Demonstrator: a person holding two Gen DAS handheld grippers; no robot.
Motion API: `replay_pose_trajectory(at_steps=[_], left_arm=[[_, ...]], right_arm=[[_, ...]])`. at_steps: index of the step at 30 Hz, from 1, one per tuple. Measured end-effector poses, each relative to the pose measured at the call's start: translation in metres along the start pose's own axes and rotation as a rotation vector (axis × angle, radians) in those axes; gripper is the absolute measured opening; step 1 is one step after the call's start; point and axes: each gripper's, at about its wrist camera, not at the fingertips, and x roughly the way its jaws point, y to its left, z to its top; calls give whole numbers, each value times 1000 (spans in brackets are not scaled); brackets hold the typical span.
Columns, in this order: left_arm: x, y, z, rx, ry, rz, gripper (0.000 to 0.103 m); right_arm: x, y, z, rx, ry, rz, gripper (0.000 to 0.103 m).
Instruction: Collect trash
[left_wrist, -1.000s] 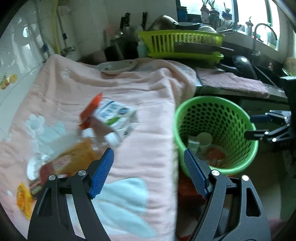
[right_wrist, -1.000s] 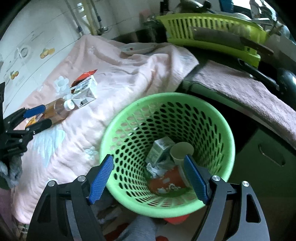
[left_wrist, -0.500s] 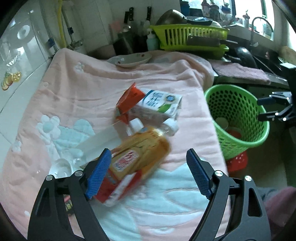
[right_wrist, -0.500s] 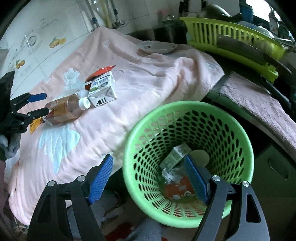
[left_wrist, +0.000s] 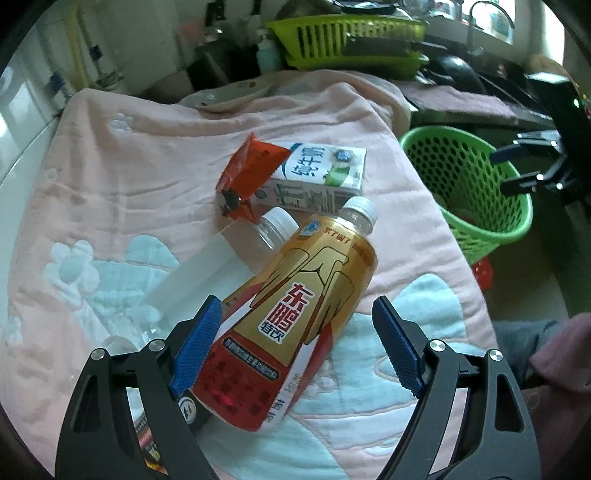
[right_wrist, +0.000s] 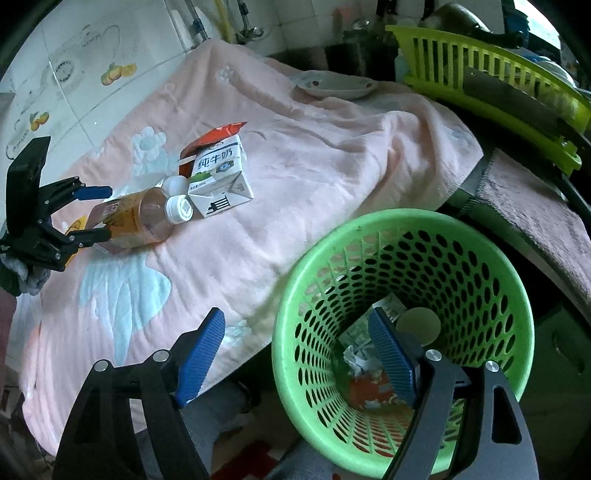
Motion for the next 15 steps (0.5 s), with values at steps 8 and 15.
replay_pose_trajectory(at_steps=[8,15], left_arm=[[13,-1,5,102,46,-40,82],[24,3,9,128,79,-54,82]], right_arm=[[12,11,14,-17,16,9,78],[21,23,22,-45,29,17,79]])
